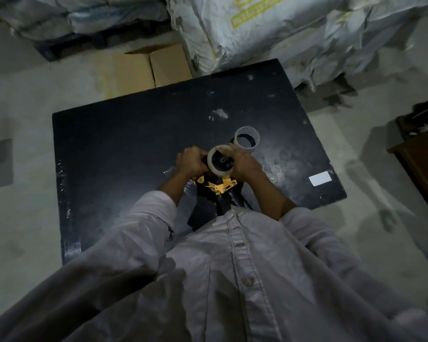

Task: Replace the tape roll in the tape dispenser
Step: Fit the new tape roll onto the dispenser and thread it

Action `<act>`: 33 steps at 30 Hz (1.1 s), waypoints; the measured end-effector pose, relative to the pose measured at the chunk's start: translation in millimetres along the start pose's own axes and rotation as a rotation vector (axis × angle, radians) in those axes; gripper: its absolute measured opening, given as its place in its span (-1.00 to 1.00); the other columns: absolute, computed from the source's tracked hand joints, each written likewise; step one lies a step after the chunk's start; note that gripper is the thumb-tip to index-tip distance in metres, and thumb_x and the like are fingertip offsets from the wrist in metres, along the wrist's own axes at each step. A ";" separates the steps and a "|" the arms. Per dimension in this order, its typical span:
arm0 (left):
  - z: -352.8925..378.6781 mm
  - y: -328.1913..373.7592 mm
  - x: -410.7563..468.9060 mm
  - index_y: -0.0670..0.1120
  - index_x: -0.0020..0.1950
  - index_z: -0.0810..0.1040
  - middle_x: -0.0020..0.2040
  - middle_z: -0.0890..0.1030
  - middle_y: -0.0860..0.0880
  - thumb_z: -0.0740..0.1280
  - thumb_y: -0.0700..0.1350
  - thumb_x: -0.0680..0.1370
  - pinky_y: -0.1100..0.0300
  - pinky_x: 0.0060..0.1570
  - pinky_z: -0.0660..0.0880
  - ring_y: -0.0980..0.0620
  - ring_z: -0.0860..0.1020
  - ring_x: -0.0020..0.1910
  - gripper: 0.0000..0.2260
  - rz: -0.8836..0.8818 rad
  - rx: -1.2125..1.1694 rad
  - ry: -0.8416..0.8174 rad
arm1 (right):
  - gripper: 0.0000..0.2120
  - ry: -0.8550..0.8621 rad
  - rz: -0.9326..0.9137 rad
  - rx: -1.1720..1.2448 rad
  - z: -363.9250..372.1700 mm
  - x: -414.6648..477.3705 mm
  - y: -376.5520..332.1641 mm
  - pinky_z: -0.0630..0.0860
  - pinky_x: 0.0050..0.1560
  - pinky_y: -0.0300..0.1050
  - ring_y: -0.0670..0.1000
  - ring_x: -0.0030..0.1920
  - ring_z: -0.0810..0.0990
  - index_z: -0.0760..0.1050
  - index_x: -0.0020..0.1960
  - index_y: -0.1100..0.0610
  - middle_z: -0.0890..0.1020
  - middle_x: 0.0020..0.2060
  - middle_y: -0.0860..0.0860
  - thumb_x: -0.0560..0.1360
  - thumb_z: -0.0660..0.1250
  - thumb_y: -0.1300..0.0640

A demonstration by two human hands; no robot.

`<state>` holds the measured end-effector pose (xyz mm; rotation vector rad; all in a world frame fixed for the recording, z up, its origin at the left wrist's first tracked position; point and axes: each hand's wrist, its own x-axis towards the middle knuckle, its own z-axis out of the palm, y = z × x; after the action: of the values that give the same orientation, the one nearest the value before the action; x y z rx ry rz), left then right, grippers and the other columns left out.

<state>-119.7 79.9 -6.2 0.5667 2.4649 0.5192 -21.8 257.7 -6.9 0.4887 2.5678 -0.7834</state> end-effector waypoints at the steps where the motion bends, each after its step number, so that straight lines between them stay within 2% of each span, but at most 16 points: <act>1: -0.3 -0.2 1.0 0.19 0.17 0.81 0.03 0.82 0.06 0.73 0.08 0.36 -0.11 0.29 0.65 -0.05 0.75 0.13 -0.61 -0.019 0.014 0.008 | -0.01 0.000 0.021 -0.001 -1.5 2.1 0.0 0.48 0.59 0.24 0.20 0.71 0.34 0.21 0.76 -0.24 0.18 0.80 -0.03 0.51 0.63 0.17; 4: -1.2 -0.4 3.3 0.20 0.11 0.82 -0.04 0.82 0.07 0.75 0.10 0.34 -0.04 0.14 0.72 -0.04 0.77 0.04 -0.64 -0.057 0.022 0.027 | -0.07 0.000 -0.026 -0.069 -6.5 4.9 -2.5 0.42 0.65 0.23 0.20 0.73 0.31 0.32 0.71 -0.28 0.21 0.79 -0.03 0.49 0.65 0.16; 6: -0.9 0.7 4.0 0.16 0.09 0.83 -0.04 0.81 0.04 0.70 0.06 0.41 0.00 0.11 0.71 -0.04 0.76 0.01 -0.74 -0.042 0.053 0.045 | -0.06 -0.011 -0.035 -0.073 -9.0 3.2 -2.8 0.41 0.65 0.22 0.20 0.72 0.31 0.32 0.71 -0.29 0.22 0.78 -0.03 0.49 0.66 0.15; 10: 8.8 -1.2 4.6 0.03 -0.05 0.84 -0.16 0.78 -0.02 0.58 -0.10 0.51 -0.05 0.12 0.71 -0.09 0.75 -0.10 -0.95 -0.041 0.069 0.107 | -0.09 -0.018 -0.011 -0.093 -18.4 -6.3 -10.5 0.45 0.62 0.19 0.18 0.71 0.34 0.30 0.73 -0.26 0.25 0.77 -0.02 0.55 0.59 0.26; 14: 19.5 -12.0 7.5 -0.01 -0.17 0.81 -0.26 0.76 0.02 0.55 -0.09 0.49 -0.08 0.14 0.70 -0.07 0.74 -0.16 -0.94 -0.076 0.017 0.134 | -0.08 -0.014 0.002 -0.068 -22.0 -7.1 -12.7 0.53 0.49 0.16 0.19 0.63 0.46 0.28 0.74 -0.23 0.37 0.70 0.01 0.54 0.59 0.25; 16: 22.1 -18.5 10.0 0.02 -0.17 0.81 -0.22 0.77 0.05 0.53 -0.04 0.51 -0.12 0.28 0.63 -0.07 0.74 -0.07 -0.91 -0.085 -0.020 0.144 | -0.11 -0.007 -0.026 -0.072 -20.3 -6.7 -10.2 0.55 0.47 0.17 0.19 0.60 0.48 0.33 0.70 -0.27 0.38 0.69 -0.02 0.53 0.60 0.25; 17: 23.3 -21.3 10.5 0.06 -0.15 0.82 -0.17 0.78 0.05 0.52 -0.01 0.53 -0.18 0.38 0.54 -0.08 0.72 0.05 -0.91 -0.080 -0.025 0.154 | -0.11 0.000 -0.039 -0.067 -19.1 -6.4 -8.2 0.56 0.46 0.19 0.19 0.60 0.48 0.35 0.68 -0.30 0.38 0.68 -0.04 0.53 0.61 0.23; 19: 25.5 -24.6 8.9 0.11 -0.06 0.83 -0.02 0.79 0.03 0.50 0.04 0.56 -0.24 0.48 0.37 -0.13 0.58 0.31 -0.89 -0.056 -0.011 0.174 | -0.09 0.019 -0.067 -0.074 -16.3 -6.4 -4.3 0.56 0.47 0.20 0.18 0.60 0.47 0.35 0.68 -0.30 0.38 0.67 -0.07 0.49 0.66 0.18; 20: 27.0 -24.9 7.0 0.10 -0.01 0.84 0.03 0.79 0.02 0.49 0.04 0.59 -0.22 0.47 0.33 -0.14 0.51 0.37 -0.88 -0.047 0.003 0.188 | -0.08 0.022 -0.082 -0.075 -15.8 -7.2 -3.2 0.55 0.49 0.20 0.18 0.61 0.47 0.35 0.69 -0.28 0.39 0.67 -0.07 0.48 0.68 0.16; 23: 31.3 -25.5 2.1 0.07 0.06 0.83 0.12 0.76 -0.02 0.47 0.00 0.61 -0.17 0.41 0.29 -0.15 0.43 0.43 -0.87 -0.046 0.049 0.237 | -0.10 0.052 -0.073 -0.032 -11.1 -11.9 0.0 0.59 0.44 0.23 0.21 0.57 0.52 0.29 0.73 -0.22 0.44 0.64 0.01 0.52 0.64 0.08; 27: 33.2 -25.8 -1.8 0.03 0.02 0.83 0.18 0.75 0.01 0.50 -0.02 0.57 -0.19 0.39 0.28 -0.16 0.40 0.45 -0.89 -0.059 0.048 0.276 | -0.12 0.164 0.032 0.156 10.7 -27.0 11.9 0.65 0.32 0.31 0.27 0.43 0.62 0.18 0.74 -0.10 0.54 0.54 0.13 0.56 0.55 -0.09; 29: 36.1 -26.3 -6.3 0.03 0.00 0.83 0.26 0.72 0.01 0.52 -0.01 0.53 -0.20 0.38 0.27 -0.17 0.38 0.49 -0.88 -0.044 0.075 0.299 | -0.16 0.188 0.031 0.355 22.1 -43.1 14.6 0.60 0.42 0.28 0.20 0.48 0.57 0.23 0.71 0.00 0.55 0.52 0.13 0.59 0.53 -0.22; 30: 40.3 -27.2 -8.8 0.03 -0.01 0.83 0.30 0.70 0.01 0.51 0.01 0.53 -0.21 0.39 0.27 -0.19 0.36 0.51 -0.88 -0.032 0.095 0.317 | -0.14 0.160 0.043 0.430 24.6 -54.3 11.4 0.53 0.51 0.24 0.19 0.56 0.50 0.23 0.72 0.04 0.49 0.57 0.14 0.60 0.55 -0.22; 32: 51.0 -29.3 -14.7 0.04 -0.04 0.83 0.38 0.65 -0.01 0.49 0.03 0.50 -0.27 0.41 0.25 -0.25 0.32 0.58 -0.86 -0.024 0.116 0.359 | -0.01 0.026 0.121 0.486 38.7 -71.9 13.3 0.38 0.61 0.15 0.20 0.70 0.29 0.09 0.78 0.10 0.29 0.71 0.18 0.60 0.56 -0.22; 33: 56.4 -30.2 -17.9 0.05 -0.05 0.82 0.41 0.63 -0.01 0.49 0.04 0.49 -0.30 0.42 0.23 -0.27 0.29 0.61 -0.86 -0.028 0.119 0.376 | 0.03 -0.040 0.167 0.487 48.6 -77.0 16.8 0.36 0.59 0.12 0.19 0.71 0.25 0.07 0.77 0.10 0.26 0.71 0.16 0.57 0.57 -0.25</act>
<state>-81.5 59.2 -56.4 0.5190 2.8722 0.5077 64.9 226.2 -14.6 0.8097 2.2520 -1.3443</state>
